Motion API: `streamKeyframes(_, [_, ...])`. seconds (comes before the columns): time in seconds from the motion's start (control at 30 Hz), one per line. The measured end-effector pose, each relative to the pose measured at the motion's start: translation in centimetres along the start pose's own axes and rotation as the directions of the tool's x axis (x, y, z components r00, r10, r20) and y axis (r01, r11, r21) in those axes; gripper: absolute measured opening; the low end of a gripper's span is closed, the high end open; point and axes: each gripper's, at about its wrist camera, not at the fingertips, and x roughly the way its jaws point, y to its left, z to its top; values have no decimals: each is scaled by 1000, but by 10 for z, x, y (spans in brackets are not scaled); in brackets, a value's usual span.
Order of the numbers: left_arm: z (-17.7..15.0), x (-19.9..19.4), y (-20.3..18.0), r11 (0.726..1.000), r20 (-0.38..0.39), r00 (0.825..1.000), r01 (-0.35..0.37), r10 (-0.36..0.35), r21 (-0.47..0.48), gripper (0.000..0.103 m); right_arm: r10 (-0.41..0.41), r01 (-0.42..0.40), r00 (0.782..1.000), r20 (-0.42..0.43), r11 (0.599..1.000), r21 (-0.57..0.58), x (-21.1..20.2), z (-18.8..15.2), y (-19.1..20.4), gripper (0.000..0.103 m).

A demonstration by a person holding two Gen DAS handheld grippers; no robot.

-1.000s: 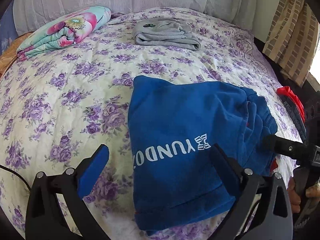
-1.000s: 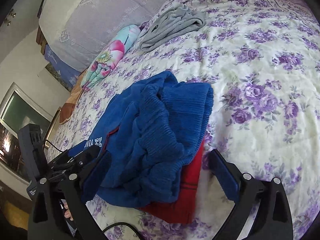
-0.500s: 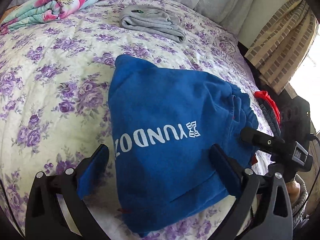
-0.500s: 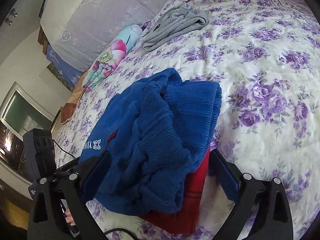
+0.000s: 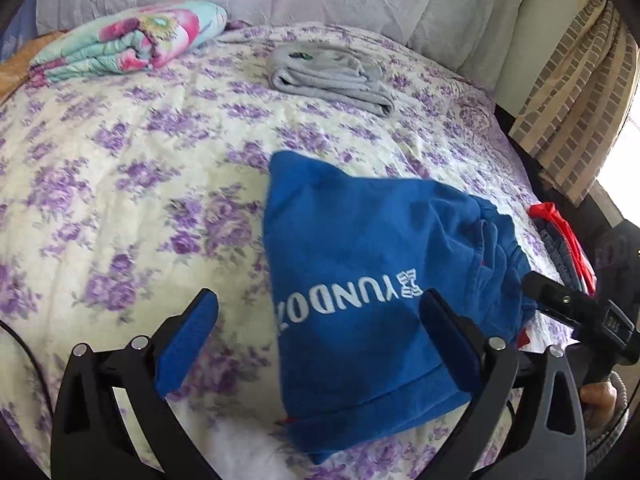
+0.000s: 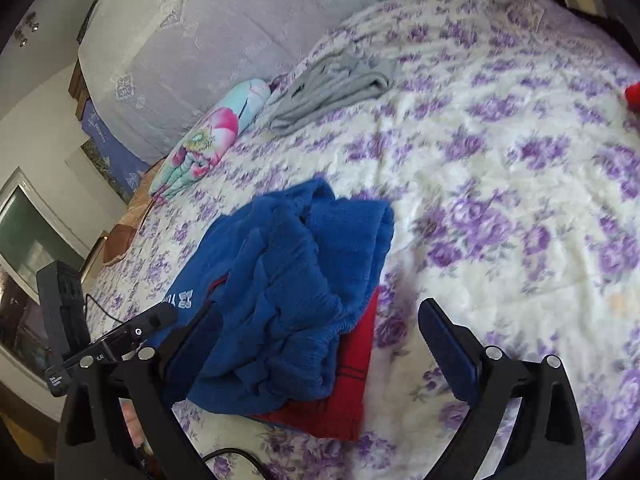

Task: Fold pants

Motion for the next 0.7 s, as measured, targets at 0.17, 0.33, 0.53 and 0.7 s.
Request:
streamKeyframes(0.17, [9, 7, 6, 998, -9, 998, -55, 55, 14, 99, 5, 26, 986, 165, 981, -190, -25, 15, 44, 99])
streamKeyframes(0.33, [3, 21, 26, 996, -17, 999, 45, -46, -72, 99, -48, 45, 999, -3, 960, -276, 23, -4, 59, 99])
streamKeyframes(0.53, [14, -5, -2, 998, 56, 997, -59, 59, -3, 98, 5, 60, 979, 203, 948, -311, -31, -18, 73, 99])
streamKeyframes(0.7, [34, -17, -44, 990, 106, 986, -133, 126, 57, 98, 64, 25, 930, 361, 971, -238, -81, -10, 68, 99])
